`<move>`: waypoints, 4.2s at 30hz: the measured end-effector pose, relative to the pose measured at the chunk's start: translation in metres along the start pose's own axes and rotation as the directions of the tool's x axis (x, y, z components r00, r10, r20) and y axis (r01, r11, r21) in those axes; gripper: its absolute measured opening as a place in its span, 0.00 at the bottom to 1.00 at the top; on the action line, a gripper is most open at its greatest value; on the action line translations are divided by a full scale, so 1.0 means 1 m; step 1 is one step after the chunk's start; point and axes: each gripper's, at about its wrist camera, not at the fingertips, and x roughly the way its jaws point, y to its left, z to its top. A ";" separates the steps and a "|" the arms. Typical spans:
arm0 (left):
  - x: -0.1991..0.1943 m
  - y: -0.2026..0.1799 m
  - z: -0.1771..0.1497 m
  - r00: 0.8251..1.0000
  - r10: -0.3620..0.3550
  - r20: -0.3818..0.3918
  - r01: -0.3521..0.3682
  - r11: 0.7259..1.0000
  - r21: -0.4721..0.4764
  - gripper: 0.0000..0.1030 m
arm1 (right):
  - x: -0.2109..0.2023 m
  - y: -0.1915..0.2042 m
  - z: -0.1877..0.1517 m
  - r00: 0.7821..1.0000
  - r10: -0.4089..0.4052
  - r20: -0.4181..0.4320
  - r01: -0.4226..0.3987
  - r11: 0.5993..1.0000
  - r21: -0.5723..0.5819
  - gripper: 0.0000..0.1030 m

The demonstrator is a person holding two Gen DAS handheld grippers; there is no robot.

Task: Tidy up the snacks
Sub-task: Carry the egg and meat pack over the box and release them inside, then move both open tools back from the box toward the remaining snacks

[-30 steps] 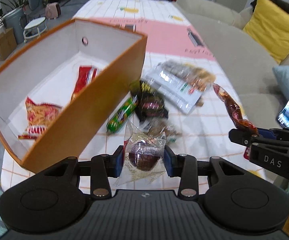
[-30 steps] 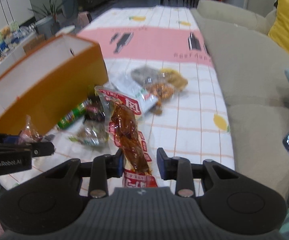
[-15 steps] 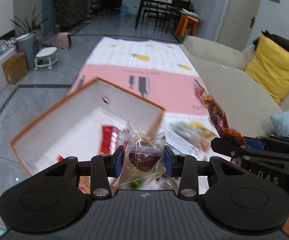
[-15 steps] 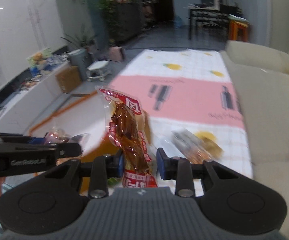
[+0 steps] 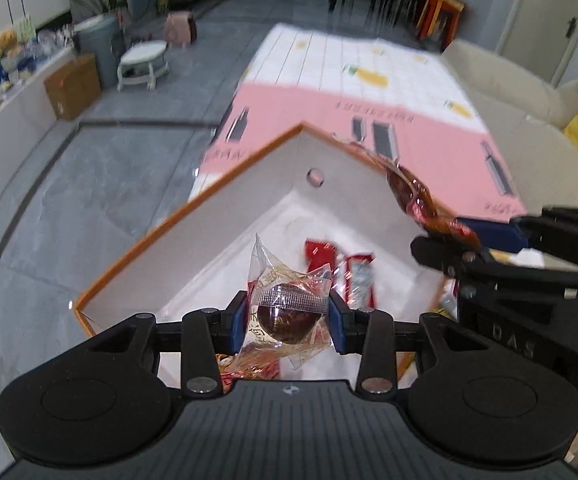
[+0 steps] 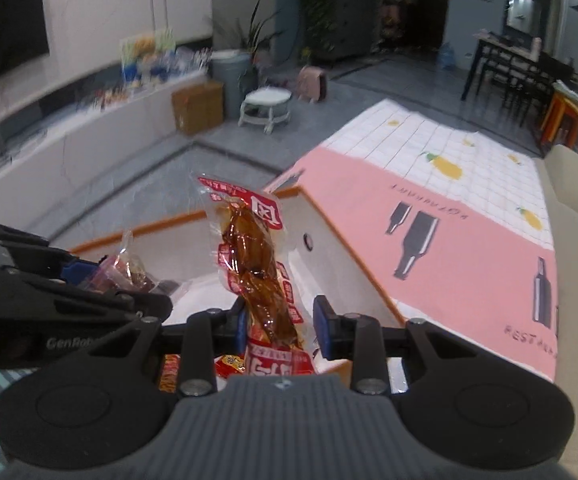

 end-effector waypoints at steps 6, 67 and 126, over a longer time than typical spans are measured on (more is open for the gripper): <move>0.037 0.016 -0.005 0.994 0.008 -0.110 -0.007 1.000 0.003 0.44 | 0.055 0.001 0.007 0.994 -0.005 -0.109 -0.003 0.997 -0.075 0.29; -0.033 -0.020 -0.010 0.991 0.061 0.119 -0.070 0.995 0.073 0.78 | -0.008 -0.052 -0.020 1.000 0.015 -0.007 -0.014 0.992 0.127 0.80; 0.056 -0.119 -0.125 0.969 -0.248 0.003 0.247 0.968 0.048 0.67 | -0.023 -0.099 -0.228 0.982 -0.173 -0.075 0.188 0.928 0.322 0.63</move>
